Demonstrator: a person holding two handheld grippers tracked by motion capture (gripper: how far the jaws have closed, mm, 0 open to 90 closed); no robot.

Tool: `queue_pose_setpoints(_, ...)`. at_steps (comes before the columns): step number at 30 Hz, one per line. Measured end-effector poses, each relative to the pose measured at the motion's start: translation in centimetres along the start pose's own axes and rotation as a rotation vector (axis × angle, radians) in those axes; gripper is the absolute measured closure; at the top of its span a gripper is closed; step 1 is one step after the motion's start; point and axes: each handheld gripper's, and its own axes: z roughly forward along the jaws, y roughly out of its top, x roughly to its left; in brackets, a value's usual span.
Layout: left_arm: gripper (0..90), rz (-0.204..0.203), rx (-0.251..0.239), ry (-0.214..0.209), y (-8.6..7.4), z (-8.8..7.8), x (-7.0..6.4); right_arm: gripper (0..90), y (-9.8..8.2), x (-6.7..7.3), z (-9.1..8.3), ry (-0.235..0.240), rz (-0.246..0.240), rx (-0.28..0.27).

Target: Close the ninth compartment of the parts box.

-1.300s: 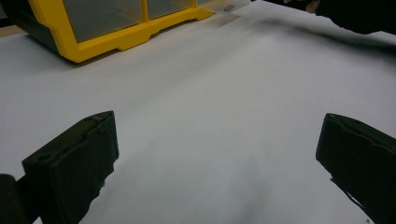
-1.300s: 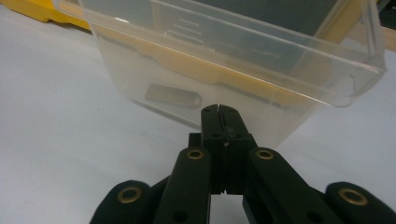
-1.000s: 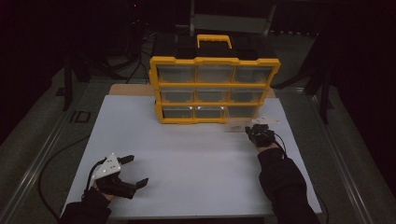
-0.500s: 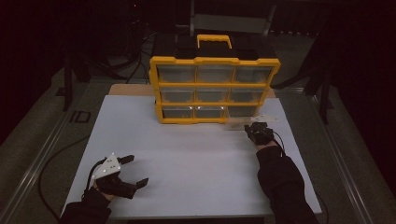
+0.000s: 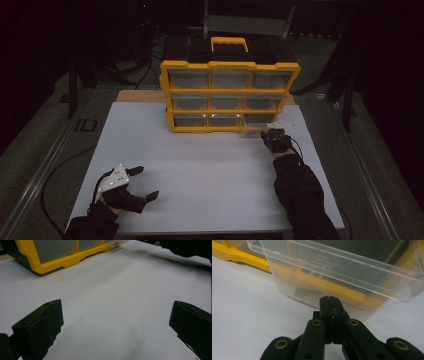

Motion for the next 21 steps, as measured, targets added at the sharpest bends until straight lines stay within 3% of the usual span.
queue_pose_setpoints(21, 0.0, 0.000, 0.000, -0.003, -0.04, 0.03, 0.02, 90.0, 0.81, -0.66, 0.86, -0.008, 0.023, -0.001)
